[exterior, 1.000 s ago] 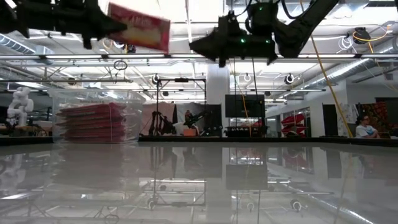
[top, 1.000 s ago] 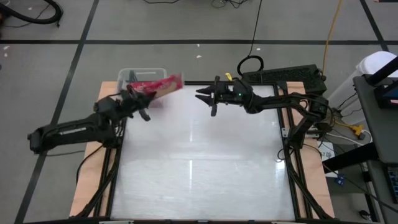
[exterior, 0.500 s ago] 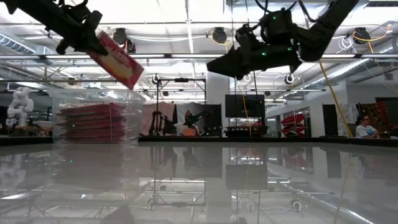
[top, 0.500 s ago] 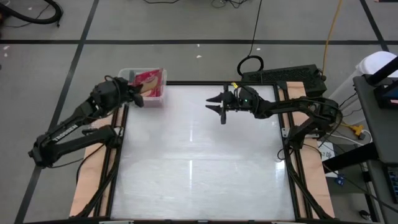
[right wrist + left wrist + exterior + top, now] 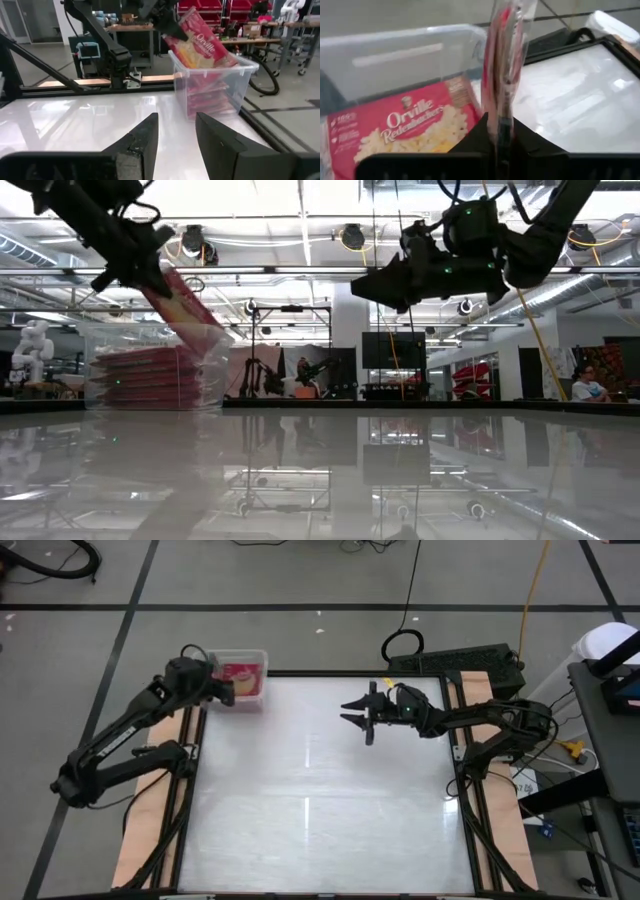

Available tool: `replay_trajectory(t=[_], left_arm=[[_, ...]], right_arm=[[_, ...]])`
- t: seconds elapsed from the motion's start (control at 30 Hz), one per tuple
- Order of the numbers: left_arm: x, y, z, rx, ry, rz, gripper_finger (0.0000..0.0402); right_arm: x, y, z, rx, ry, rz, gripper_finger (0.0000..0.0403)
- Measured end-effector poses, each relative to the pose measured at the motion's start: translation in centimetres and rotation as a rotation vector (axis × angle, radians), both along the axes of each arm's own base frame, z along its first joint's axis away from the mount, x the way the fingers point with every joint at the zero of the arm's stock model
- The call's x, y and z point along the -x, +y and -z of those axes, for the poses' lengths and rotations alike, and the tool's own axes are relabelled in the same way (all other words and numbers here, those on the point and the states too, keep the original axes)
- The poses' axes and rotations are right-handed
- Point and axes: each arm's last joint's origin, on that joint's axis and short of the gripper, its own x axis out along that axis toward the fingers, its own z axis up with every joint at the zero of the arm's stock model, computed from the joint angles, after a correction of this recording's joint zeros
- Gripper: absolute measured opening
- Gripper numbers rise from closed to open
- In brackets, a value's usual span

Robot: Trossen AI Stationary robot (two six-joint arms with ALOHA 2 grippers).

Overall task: Sort popcorn bags into baskets
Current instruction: Put the red popcorn bag into the transparent container

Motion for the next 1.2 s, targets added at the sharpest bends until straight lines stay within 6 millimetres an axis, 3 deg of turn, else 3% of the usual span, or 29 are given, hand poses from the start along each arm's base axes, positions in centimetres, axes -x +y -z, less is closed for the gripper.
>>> replay_trajectory(t=[0.13,0.47,0.77,1.0,1.2], left_arm=[[0.2,0.9,0.9,0.074,0.041,-0.056,0.0049],[1.0,1.1,1.5,0.104,0.122,-0.119,0.0052],[1.6,0.8,2.0,0.13,0.225,-0.23,0.0142],[2.4,0.2,0.6,0.159,0.308,-0.331,0.0179],[3.2,-0.4,-0.9,0.148,0.384,-0.412,0.0186]], right_arm=[[0.1,0.1,0.1,-0.011,0.002,-0.029,0.0125],[0.1,0.2,0.2,-0.014,0.005,-0.049,0.0125],[0.1,0.2,0.1,-0.022,0.002,-0.049,0.0125],[0.1,0.2,0.1,-0.037,-0.002,-0.049,0.0125],[0.1,0.2,0.1,-0.037,-0.002,-0.049,0.0125]])
